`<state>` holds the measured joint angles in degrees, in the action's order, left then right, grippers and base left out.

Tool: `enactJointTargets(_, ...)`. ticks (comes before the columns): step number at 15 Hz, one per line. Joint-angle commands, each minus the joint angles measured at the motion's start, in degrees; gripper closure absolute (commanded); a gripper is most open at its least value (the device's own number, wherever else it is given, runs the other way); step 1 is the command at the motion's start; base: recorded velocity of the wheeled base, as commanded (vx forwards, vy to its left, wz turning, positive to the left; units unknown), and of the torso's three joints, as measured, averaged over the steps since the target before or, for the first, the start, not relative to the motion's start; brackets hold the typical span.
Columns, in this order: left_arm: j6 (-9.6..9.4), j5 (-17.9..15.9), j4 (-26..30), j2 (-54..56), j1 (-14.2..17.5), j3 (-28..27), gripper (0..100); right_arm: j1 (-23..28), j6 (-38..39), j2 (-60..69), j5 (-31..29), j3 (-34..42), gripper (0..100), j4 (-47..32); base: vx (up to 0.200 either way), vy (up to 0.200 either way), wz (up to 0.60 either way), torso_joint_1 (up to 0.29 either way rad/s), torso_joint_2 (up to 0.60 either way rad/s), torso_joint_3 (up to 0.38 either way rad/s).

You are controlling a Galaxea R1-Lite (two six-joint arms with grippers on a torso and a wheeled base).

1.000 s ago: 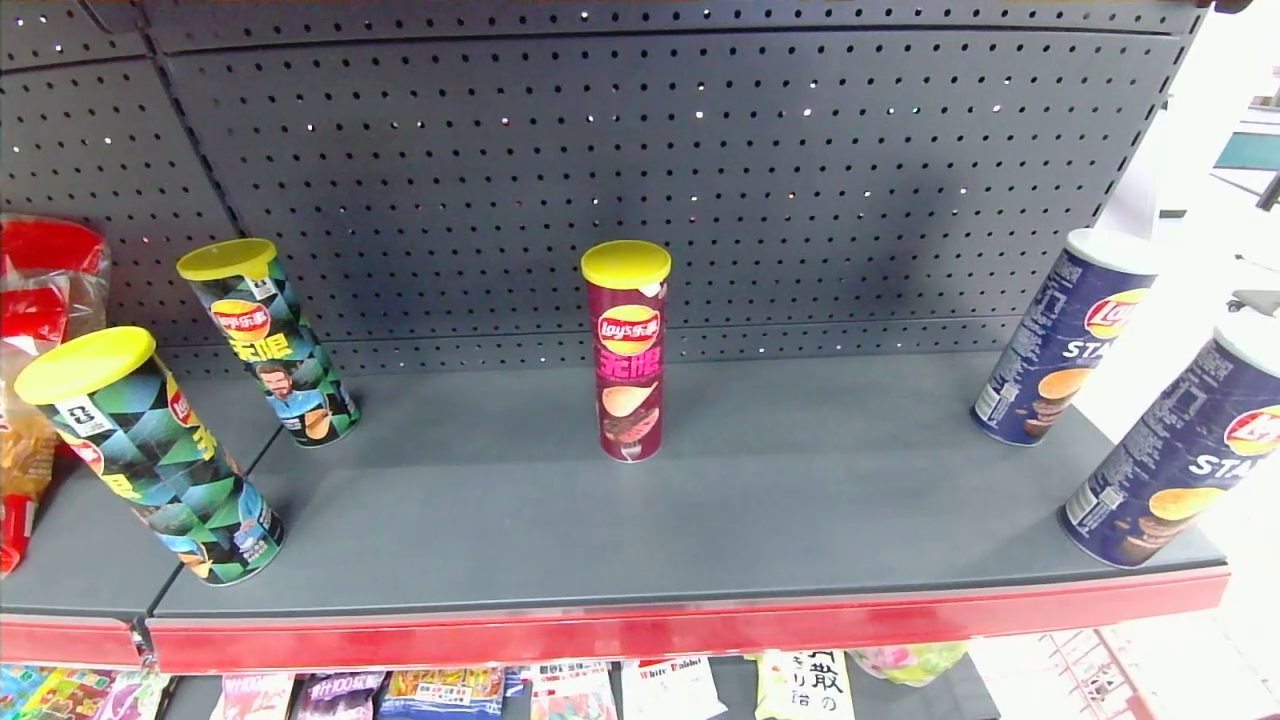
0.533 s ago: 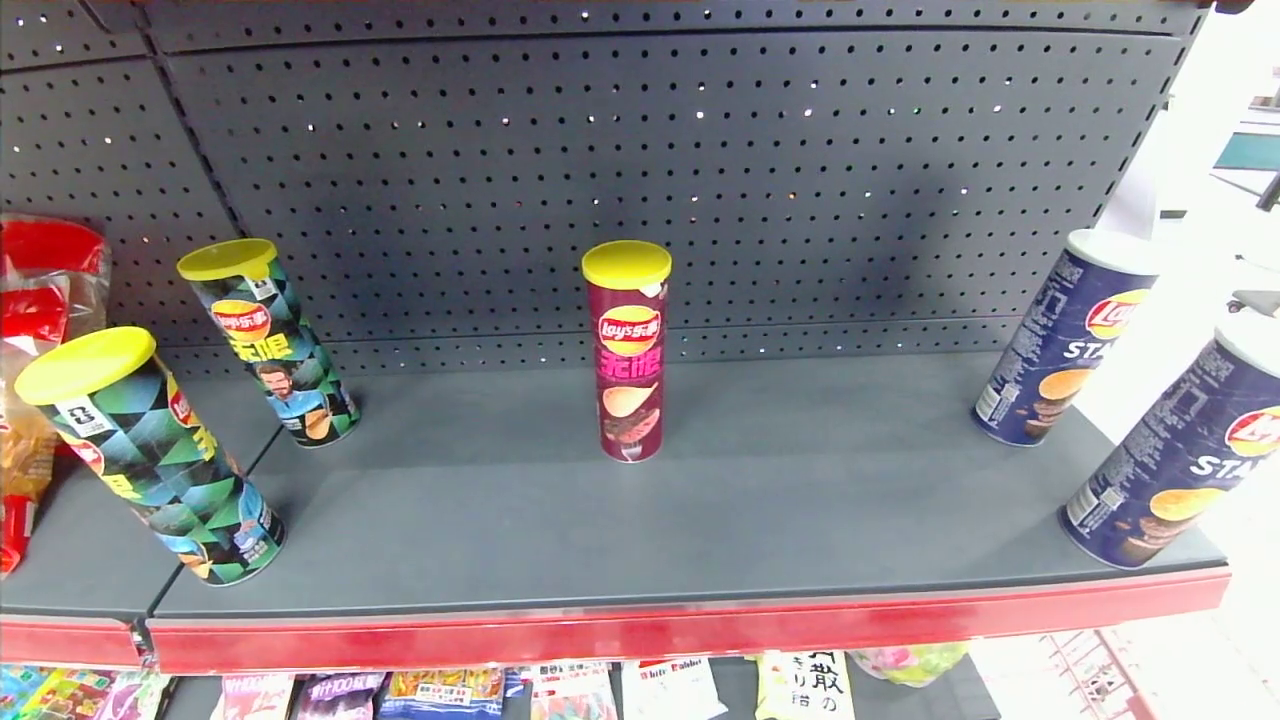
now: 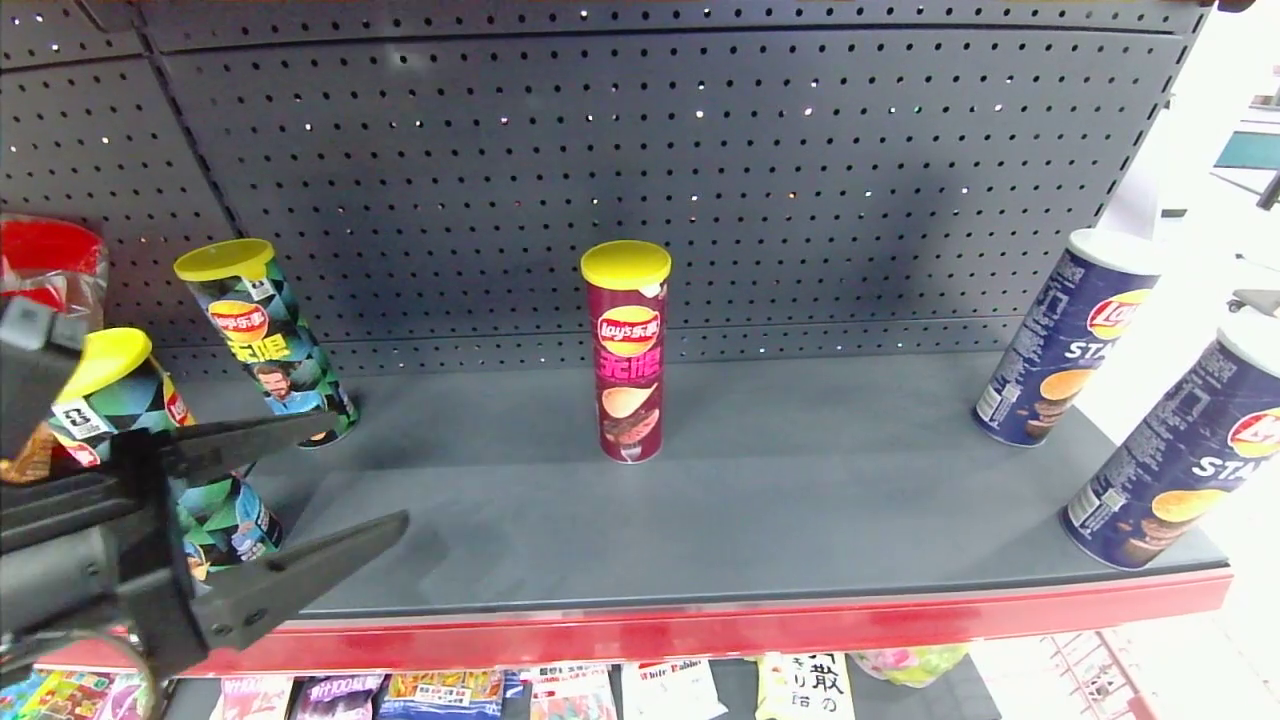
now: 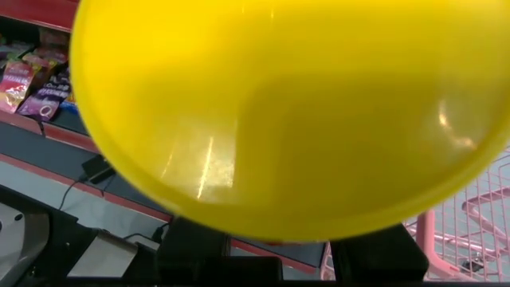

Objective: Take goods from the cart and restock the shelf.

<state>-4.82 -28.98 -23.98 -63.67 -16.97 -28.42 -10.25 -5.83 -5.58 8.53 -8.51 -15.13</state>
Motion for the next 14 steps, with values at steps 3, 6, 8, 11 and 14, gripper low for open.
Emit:
enactJointTargets(3,-1.69,-1.5,-11.5,-25.7,-3.0,-12.8,0,0.0,0.0,-0.1,0.0,0.0,100,0.0,0.000,0.000,0.00,0.000,0.00,0.000)
enactJointTargets(6,-3.45,-3.3,-14.3,-33.4,-2.9,-19.0,0,0.0,0.0,-0.1,0.0,0.0,100,0.0,0.000,0.000,0.00,0.000,0.00,0.000)
enactJointTargets(8,-3.53,-5.4,-14.3,-35.8,-2.9,-22.8,0,0.0,0.0,-0.1,-0.1,0.0,100,0.0,0.000,0.000,0.00,0.000,0.00,0.000)
enactJointTargets(11,-3.53,-6.5,-14.1,-38.9,-3.2,-27.6,0,0.1,0.0,-0.1,-0.1,0.0,100,0.1,0.000,0.000,0.00,0.000,0.00,0.000)
enactJointTargets(14,-3.53,-6.8,-14.0,-41.6,-4.0,-31.2,0,0.1,0.0,-0.1,-0.1,0.0,100,0.1,0.000,0.000,0.00,0.000,0.00,0.000)
